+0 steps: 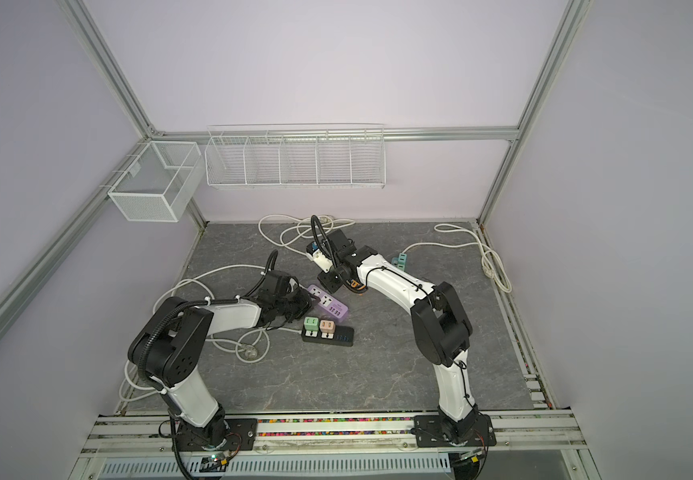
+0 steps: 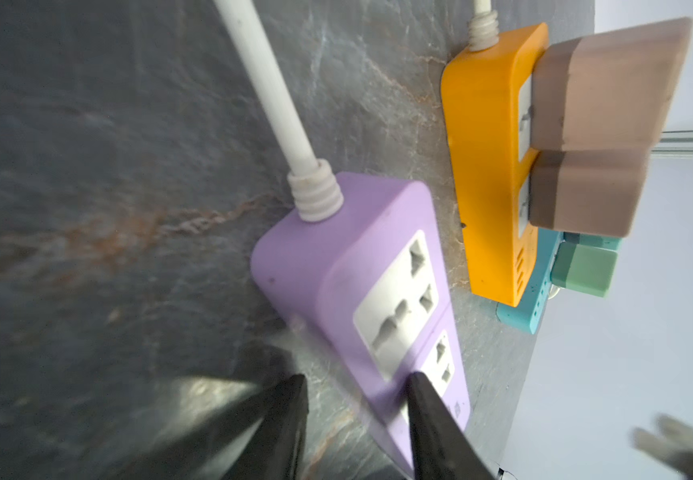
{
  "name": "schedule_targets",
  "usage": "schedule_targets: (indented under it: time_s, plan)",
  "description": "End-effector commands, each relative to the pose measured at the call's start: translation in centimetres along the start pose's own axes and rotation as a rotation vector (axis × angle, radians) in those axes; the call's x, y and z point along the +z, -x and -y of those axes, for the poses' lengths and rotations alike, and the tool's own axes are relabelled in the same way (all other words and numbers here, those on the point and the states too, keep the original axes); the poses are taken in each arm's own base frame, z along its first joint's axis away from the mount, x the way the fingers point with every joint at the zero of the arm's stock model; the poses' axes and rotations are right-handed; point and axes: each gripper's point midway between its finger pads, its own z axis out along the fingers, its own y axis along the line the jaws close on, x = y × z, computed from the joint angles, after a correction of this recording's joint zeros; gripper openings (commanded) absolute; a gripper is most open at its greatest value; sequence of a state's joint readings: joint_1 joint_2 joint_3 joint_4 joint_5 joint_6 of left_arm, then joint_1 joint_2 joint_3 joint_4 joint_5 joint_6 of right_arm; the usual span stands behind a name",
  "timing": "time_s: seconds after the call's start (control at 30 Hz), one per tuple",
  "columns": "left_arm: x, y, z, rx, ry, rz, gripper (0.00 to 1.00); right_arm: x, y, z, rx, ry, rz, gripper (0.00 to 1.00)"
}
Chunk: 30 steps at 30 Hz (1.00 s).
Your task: Pull the plug off the socket
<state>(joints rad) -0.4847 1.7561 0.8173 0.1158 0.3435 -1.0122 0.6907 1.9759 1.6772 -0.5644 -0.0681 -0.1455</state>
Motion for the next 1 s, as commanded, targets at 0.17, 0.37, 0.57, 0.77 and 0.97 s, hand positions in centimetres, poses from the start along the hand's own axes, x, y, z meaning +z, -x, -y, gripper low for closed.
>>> schedule_targets:
  time_s: [0.17, 0.37, 0.57, 0.77, 0.97]
  plan:
    - [-3.9, 2.1, 3.0, 0.034, 0.016, 0.068, 0.43, -4.3, 0.9, 1.1, 0.284, -0.008, 0.089, 0.08]
    - [-7.8, 2.9, 2.9, 0.039, 0.017, 0.159, 0.45, -3.3, 0.6, 0.0, 0.454, 0.081, 0.108, 0.1]
    - [-11.6, 3.1, 1.3, 0.062, 0.042, 0.212, 0.46, -1.0, 1.4, -1.8, 0.542, 0.183, 0.126, 0.11]
    - [-14.5, 2.7, 0.2, 0.115, 0.077, 0.278, 0.51, 1.7, 2.3, -4.5, 0.573, 0.199, 0.122, 0.13]
    - [-16.5, 2.2, -1.2, 0.134, 0.098, 0.324, 0.55, 4.1, 3.0, -7.4, 0.571, 0.224, 0.118, 0.14]
